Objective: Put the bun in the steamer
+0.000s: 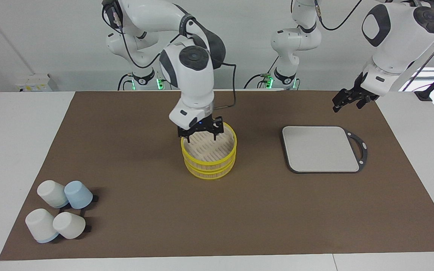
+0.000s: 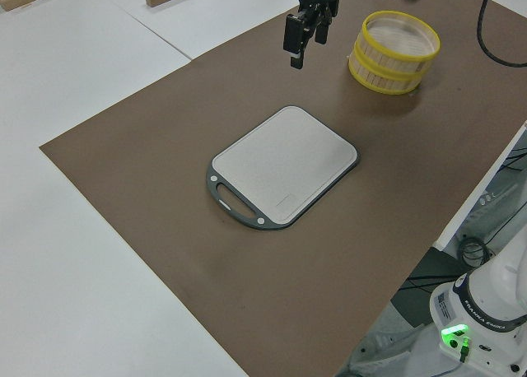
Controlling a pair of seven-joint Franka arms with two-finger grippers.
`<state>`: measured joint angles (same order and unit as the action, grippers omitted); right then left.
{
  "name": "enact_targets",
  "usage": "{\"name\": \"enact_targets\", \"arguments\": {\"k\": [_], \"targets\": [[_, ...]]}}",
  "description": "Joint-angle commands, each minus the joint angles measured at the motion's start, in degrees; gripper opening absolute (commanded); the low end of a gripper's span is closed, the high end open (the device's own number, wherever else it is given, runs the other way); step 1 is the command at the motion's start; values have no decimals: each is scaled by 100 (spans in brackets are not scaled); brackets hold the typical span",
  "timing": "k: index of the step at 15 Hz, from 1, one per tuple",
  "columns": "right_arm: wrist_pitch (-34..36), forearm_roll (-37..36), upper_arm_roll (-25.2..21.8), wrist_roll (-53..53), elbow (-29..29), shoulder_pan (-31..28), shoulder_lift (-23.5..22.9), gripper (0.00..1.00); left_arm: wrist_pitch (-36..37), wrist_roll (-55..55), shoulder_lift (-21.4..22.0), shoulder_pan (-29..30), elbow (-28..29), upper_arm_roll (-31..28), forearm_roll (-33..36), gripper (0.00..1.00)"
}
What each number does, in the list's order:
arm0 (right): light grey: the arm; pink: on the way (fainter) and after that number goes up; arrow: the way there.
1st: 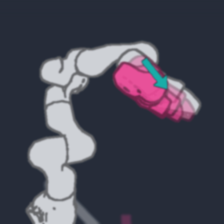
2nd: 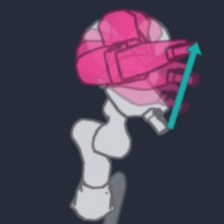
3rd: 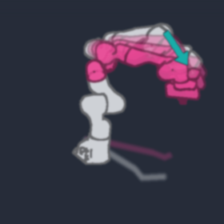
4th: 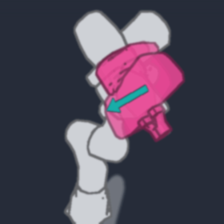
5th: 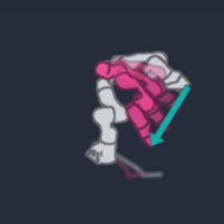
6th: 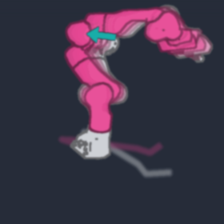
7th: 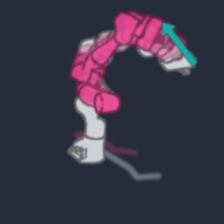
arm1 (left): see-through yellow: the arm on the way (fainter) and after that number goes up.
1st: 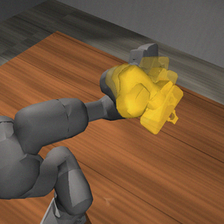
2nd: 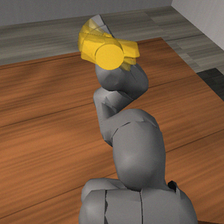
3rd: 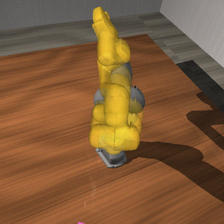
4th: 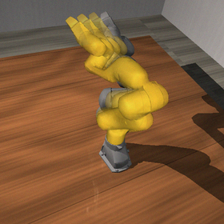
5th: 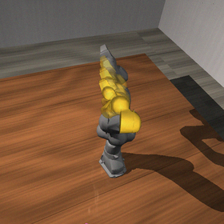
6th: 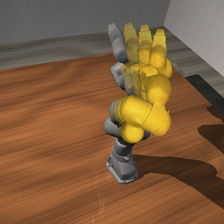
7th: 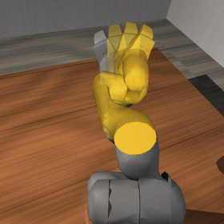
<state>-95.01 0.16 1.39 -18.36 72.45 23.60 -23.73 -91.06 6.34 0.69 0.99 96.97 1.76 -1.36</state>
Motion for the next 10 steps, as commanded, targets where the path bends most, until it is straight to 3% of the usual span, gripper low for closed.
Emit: {"name": "enact_targets", "arguments": {"k": [1,4,8,10], "targets": [[377,-42,81,919,225,-486,377,100,-43,-45,54,24,15,9,92,100],[693,-138,81,1808,488,-1023,754,100,-43,-45,54,24,15,9,92,100],[809,-121,89,2003,1646,-1761,1738,100,-43,-45,54,24,24,9,92,100],[538,-95,89,1985,2270,-2042,2265,100,-43,-45,54,24,15,9,92,100]]}}
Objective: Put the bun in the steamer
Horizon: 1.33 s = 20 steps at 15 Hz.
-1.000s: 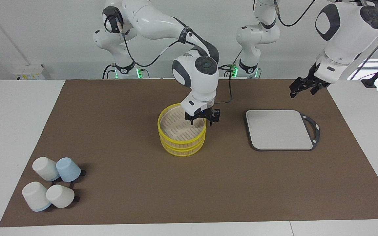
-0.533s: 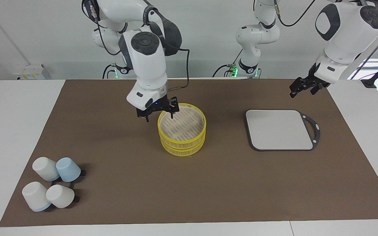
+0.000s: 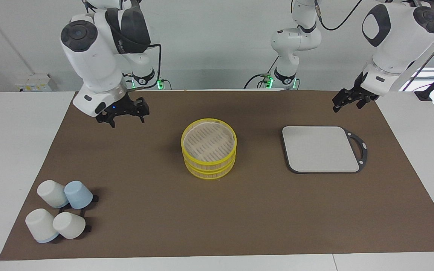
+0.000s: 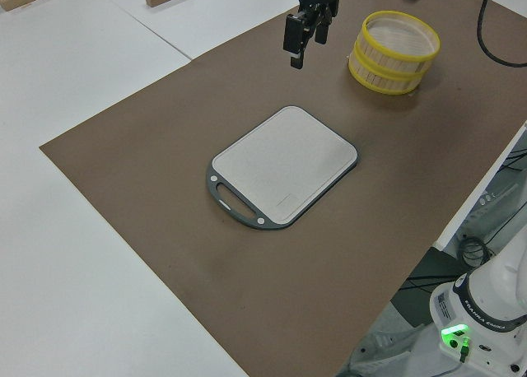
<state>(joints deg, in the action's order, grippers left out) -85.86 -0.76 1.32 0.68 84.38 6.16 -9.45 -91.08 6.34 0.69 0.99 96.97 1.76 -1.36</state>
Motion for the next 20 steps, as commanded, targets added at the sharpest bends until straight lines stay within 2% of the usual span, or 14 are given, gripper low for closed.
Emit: {"name": "enact_targets", "arguments": {"k": [1,2,6,12,20], "targets": [[-623,-3,96,81,1455,-439,1118,100,-42,-45,54,24,15,9,92,100],[-790,-3,96,72,1581,-588,1226,100,-42,-45,54,24,15,9,92,100],[-1108,14,96,99,1371,-1011,1086,100,-42,-45,54,24,15,9,92,100],[-1222,-21,96,98,1336,-1126,1060,100,-42,-45,54,24,24,9,92,100],[-898,49,96,125,1318,-1161,1060,100,-42,-45,54,24,24,9,92,100]]}}
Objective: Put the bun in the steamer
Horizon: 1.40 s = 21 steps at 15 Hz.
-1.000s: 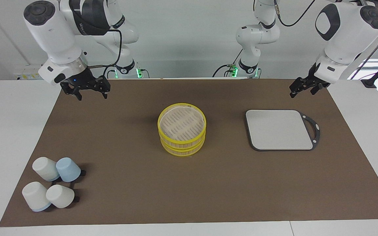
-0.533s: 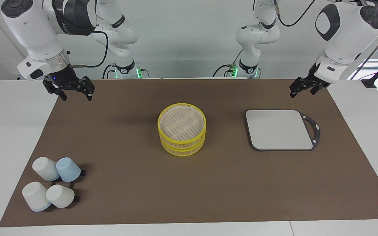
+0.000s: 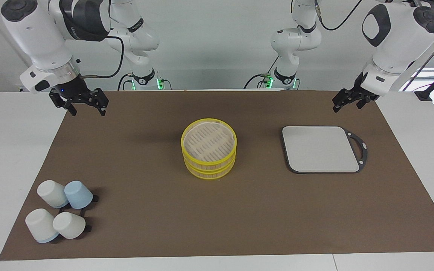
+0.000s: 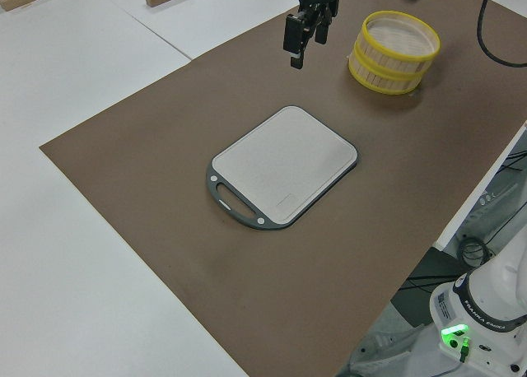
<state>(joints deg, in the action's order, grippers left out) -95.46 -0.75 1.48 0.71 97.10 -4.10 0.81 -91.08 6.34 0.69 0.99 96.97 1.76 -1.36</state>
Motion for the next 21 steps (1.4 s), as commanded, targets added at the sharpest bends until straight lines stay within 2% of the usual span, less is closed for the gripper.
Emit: {"name": "enact_targets", "arguments": {"k": [1,21], "targets": [[97,57,71,113,20,-135,33,100,-41,-45,54,24,15,9,92,100],[353,40,80,104,-51,-179,33,100,-41,-45,54,24,24,9,92,100]]}}
